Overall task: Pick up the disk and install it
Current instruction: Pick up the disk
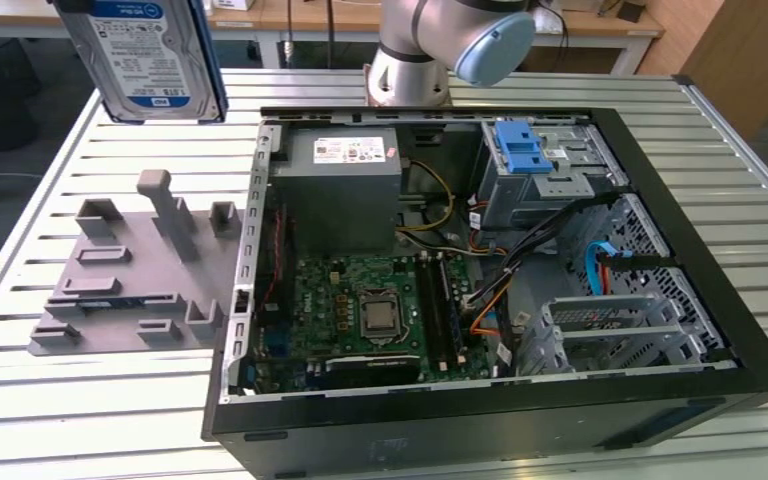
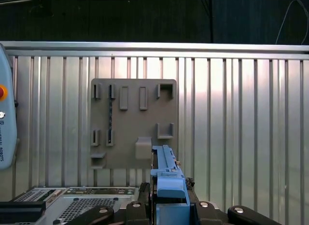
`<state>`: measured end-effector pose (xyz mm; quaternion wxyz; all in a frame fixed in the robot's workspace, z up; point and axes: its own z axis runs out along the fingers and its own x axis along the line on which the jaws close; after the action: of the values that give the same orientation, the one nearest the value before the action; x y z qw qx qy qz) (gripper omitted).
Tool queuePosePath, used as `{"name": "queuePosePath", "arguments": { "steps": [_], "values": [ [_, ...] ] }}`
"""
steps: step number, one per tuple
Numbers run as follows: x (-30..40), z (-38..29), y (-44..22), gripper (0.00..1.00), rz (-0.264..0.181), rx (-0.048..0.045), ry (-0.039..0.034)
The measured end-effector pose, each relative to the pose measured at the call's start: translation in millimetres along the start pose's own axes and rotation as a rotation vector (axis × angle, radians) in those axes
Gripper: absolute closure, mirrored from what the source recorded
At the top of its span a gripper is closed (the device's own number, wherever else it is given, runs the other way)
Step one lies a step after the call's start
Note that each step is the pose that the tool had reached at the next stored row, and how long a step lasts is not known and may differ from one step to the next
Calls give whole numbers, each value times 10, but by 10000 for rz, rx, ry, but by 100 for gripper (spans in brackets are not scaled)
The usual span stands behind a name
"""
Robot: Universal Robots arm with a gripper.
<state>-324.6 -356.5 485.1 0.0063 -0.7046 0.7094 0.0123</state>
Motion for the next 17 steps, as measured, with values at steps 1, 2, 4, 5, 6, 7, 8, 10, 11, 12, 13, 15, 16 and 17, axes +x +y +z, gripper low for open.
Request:
{"name": "queuePosePath", "arguments": {
  "steps": [1, 2, 4, 5, 6, 7, 8, 10, 11, 12, 13, 15, 16, 17],
  "values": [
    [0, 0, -6, 64, 0, -1, 0],
    [0, 0, -11, 64, 0, -1, 0],
    [0, -1, -21, 64, 0, -1, 0],
    [0, 0, -26, 64, 0, -1, 0],
    [0, -1, -31, 64, 0, -1, 0],
    [1, -1, -36, 64, 0, -1, 0],
    [0, -1, -41, 64, 0, -1, 1],
    [1, -1, -51, 64, 0, -1, 0],
    [1, -1, -55, 64, 0, -1, 1],
    [1, -1, -59, 64, 0, -2, 1],
    [1, -1, -63, 64, 0, -1, 0],
    [1, -1, -73, 64, -1, 0, 0],
    [1, -1, -76, 64, 1, -1, 0],
    [2, -1, -79, 64, 0, -1, 0]
  ]
}}
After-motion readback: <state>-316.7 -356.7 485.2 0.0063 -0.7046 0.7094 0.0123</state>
